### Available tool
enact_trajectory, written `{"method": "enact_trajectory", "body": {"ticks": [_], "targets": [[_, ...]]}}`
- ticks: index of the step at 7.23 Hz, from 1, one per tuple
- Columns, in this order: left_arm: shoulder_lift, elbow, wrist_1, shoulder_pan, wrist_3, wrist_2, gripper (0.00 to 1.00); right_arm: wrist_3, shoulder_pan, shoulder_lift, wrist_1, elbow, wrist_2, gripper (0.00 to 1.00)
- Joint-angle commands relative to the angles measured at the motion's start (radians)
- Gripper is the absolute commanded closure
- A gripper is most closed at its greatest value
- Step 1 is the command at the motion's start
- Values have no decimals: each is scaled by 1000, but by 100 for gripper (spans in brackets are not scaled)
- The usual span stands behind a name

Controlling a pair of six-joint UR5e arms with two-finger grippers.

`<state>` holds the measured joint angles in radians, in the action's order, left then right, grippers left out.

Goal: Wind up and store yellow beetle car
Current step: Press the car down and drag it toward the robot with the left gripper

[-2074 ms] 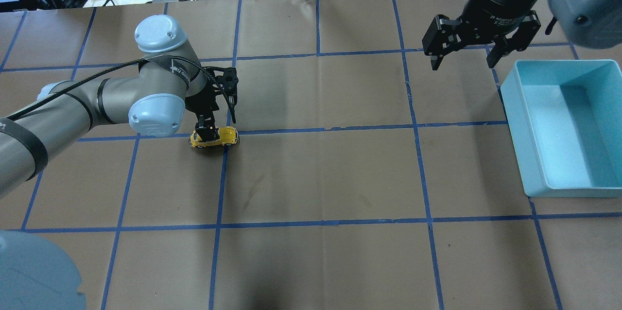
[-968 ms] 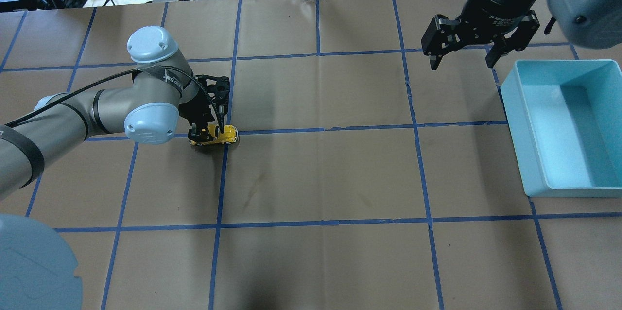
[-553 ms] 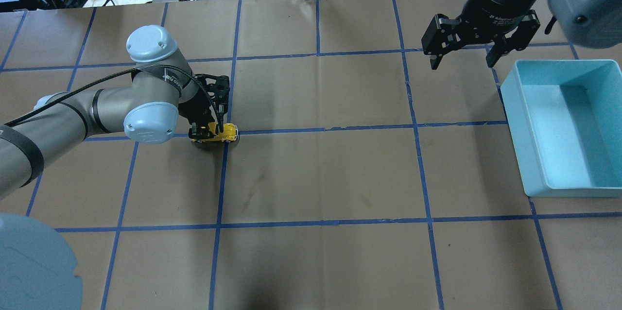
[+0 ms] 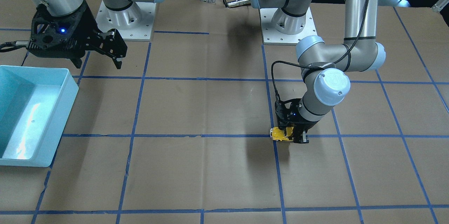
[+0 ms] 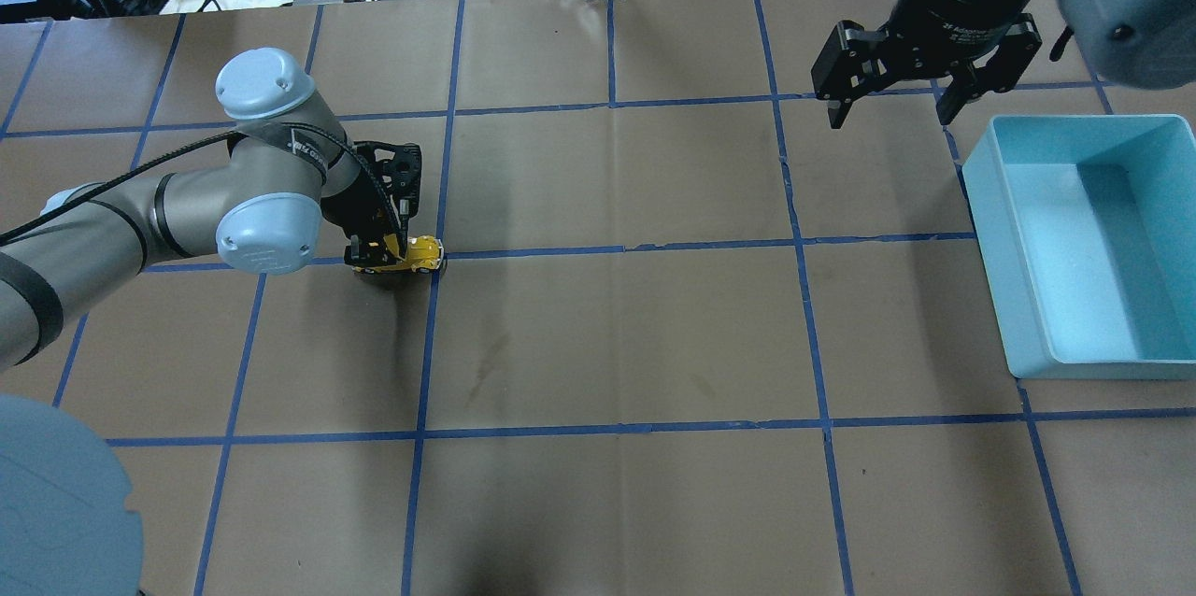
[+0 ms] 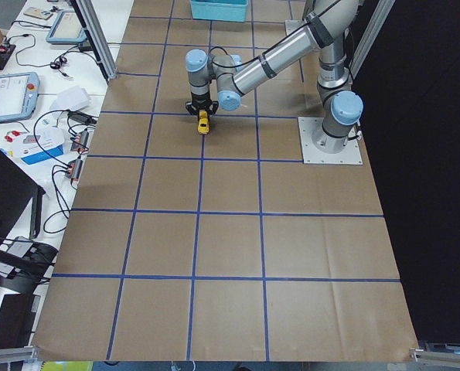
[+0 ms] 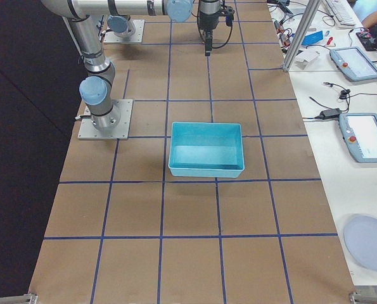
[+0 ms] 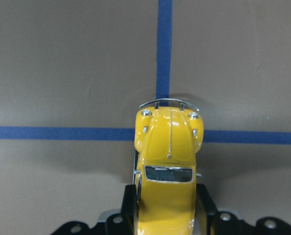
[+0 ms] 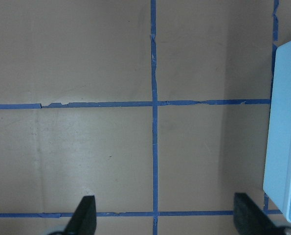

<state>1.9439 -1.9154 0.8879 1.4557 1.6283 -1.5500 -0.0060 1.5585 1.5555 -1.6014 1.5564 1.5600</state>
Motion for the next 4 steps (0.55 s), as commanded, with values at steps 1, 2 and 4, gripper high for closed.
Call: {"method": "enact_trajectory", "body": {"ticks": [1,2,4], "targets": [[-3,-7,0,-31,11,11,69,-3,0,0,0,4,0,0],[-6,-7,0,-31,12,11,69,-6,0,0,0,4,0,0],[-6,-8,2,-41,12,10,69,-6,0,2,1,4,0,0]]}}
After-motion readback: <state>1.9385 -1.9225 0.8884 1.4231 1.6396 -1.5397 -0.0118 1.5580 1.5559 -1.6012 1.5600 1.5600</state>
